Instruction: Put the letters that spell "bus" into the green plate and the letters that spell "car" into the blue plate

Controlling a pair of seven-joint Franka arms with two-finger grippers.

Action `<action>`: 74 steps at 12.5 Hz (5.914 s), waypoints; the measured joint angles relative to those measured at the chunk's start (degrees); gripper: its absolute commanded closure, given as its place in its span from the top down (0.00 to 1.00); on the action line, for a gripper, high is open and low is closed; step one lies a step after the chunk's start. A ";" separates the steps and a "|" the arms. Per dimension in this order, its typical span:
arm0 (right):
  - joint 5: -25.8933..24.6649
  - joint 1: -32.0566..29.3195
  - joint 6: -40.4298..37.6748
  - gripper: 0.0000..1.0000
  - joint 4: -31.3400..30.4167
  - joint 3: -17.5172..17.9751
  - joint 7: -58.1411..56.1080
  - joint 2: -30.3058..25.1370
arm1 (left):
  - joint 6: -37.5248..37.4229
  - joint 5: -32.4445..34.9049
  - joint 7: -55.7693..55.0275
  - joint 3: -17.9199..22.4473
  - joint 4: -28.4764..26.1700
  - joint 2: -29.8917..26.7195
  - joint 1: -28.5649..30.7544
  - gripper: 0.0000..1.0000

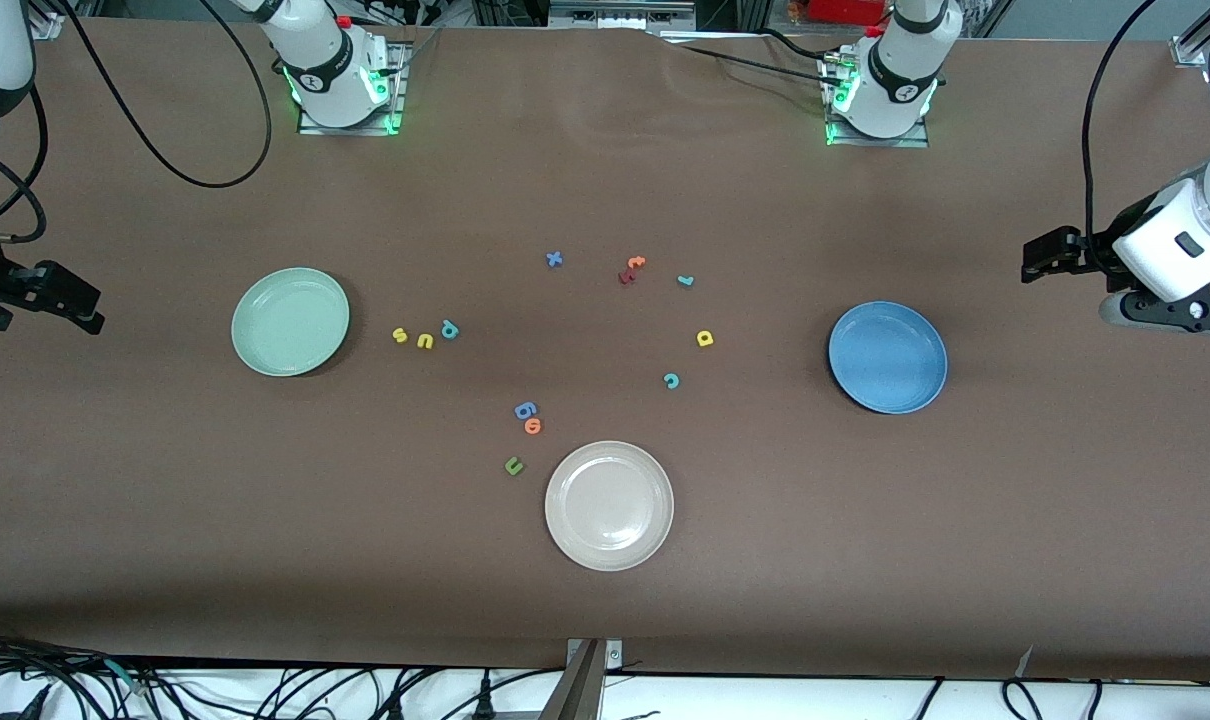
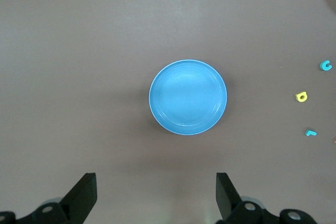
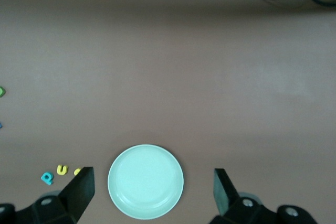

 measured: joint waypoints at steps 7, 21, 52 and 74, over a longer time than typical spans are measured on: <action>0.43 0.21 -1.31 1.00 -0.21 0.32 0.00 1.89 | 0.00 0.00 0.00 0.02 -0.04 0.92 0.20 1.00; 0.47 0.25 -5.06 0.99 -0.21 0.90 -0.22 1.87 | -6.55 -2.36 -0.04 -1.08 3.22 0.24 -0.10 1.00; 0.47 1.05 -5.15 0.99 0.32 3.55 -0.04 1.51 | -2.22 2.02 -0.14 -3.34 4.94 2.70 2.82 1.00; 0.47 1.09 -6.17 0.99 0.32 3.55 -0.04 1.51 | -2.22 2.01 -0.14 -4.34 4.94 2.54 2.80 1.00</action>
